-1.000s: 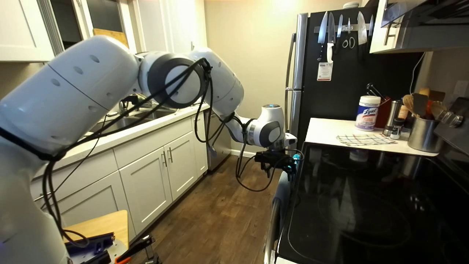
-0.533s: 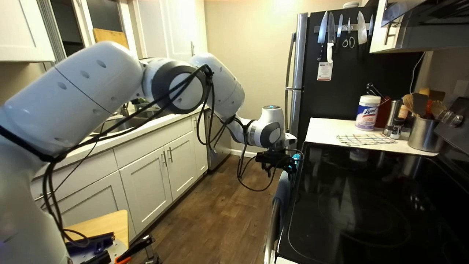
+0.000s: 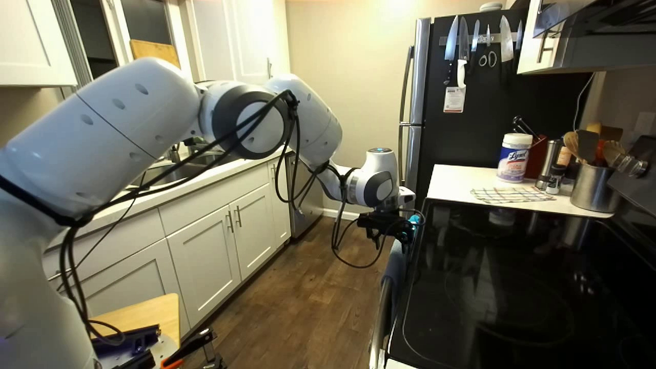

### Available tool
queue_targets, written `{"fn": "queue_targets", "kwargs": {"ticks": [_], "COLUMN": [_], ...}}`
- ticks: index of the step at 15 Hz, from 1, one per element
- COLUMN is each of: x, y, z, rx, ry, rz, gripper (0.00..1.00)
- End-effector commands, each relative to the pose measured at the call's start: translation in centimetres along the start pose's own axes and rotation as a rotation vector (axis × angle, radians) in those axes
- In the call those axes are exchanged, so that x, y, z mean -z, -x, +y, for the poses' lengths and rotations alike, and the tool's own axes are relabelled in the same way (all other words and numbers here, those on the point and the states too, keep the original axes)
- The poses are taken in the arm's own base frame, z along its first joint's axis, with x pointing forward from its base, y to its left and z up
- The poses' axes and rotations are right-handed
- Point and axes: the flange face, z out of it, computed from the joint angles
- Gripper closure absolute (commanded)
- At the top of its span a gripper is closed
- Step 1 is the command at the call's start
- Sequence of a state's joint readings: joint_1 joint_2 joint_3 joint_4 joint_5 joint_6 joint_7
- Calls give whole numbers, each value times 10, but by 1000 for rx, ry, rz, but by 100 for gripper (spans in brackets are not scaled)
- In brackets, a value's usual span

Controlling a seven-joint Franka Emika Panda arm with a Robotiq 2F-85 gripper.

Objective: Put the right towel on the stove

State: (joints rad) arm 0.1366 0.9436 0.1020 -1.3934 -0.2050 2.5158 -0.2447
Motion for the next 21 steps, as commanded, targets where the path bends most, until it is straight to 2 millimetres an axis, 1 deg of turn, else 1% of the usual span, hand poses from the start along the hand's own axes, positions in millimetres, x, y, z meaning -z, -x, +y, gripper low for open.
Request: {"fn": "queue_targets", "kwargs": {"ticks": [1,9,10,11,13,14,15,18,21], "x": [7,12,13,16,19,20,21,24,33], "y": [4,3,2,1,-2,-3,-3,-4,-4], "z": [-3,6,6,5,3,3,2,2,3], "rx": [17,12,13,14,18,19,21,21,22], "ry": [4,23,24,24,26,26,27,29,31], "rz": [-18,-14,-12,-9,-4,-3,-2,0,7], "gripper": [40,92,97,96,100,100,98,98,98]}}
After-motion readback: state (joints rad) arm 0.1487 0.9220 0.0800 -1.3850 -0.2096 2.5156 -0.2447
